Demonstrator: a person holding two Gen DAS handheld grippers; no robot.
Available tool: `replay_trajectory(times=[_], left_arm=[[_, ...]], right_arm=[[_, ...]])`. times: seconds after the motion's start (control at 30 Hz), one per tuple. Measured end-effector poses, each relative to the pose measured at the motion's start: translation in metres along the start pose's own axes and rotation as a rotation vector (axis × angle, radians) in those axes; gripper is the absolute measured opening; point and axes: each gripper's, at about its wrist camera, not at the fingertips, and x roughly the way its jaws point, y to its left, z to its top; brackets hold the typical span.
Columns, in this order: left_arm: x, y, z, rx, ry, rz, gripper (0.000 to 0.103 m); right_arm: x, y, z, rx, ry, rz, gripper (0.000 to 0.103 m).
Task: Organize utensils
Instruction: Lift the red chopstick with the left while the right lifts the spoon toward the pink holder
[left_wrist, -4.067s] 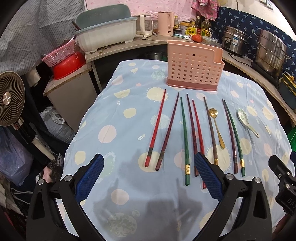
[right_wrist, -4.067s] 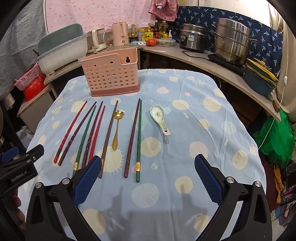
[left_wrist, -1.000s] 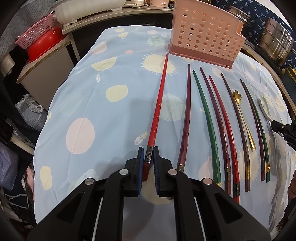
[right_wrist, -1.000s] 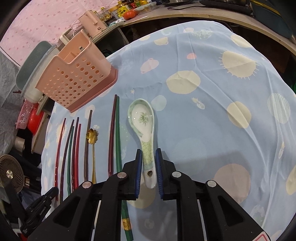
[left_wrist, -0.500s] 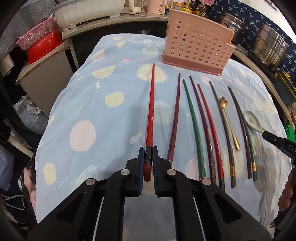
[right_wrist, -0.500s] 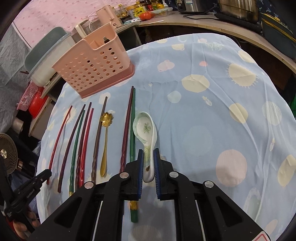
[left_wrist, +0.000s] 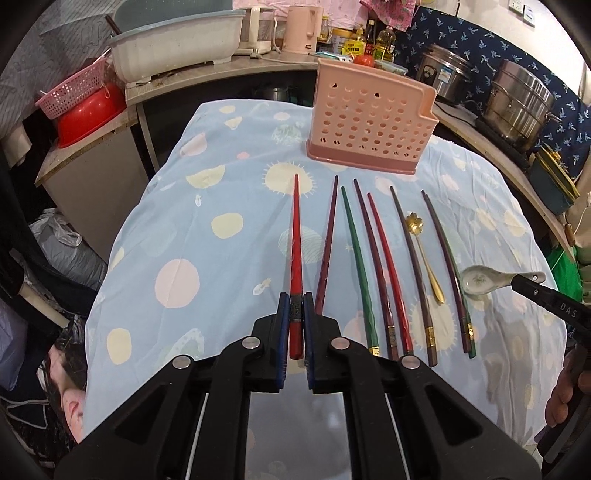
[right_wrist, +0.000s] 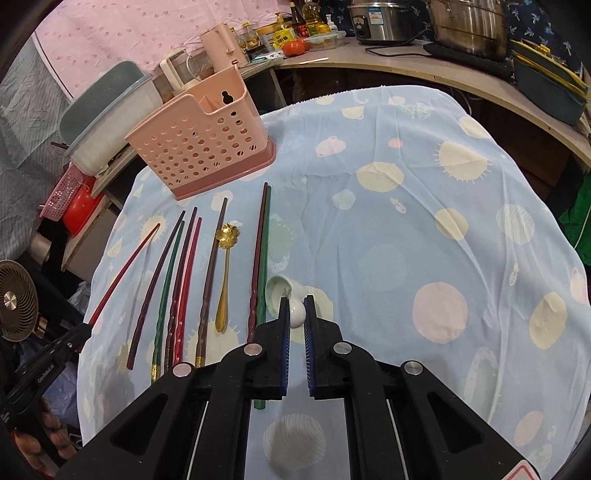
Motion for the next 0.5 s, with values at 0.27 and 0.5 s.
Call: replay_trajectory(times=[0.27, 0.5], left_arm=[[-0.019, 0.003, 0.009, -0.002, -0.049, 0.0, 0.007], [-0.044, 0.003, 0.028, -0.008, -0.116, -0.008, 0.007]], right_arm=[[-0.016, 0.006, 0.001, -0.013, -0.037, 0.004, 0.007], [-0.033, 0.014, 0.013, -0.03, -0.085, 0.021, 0.007]])
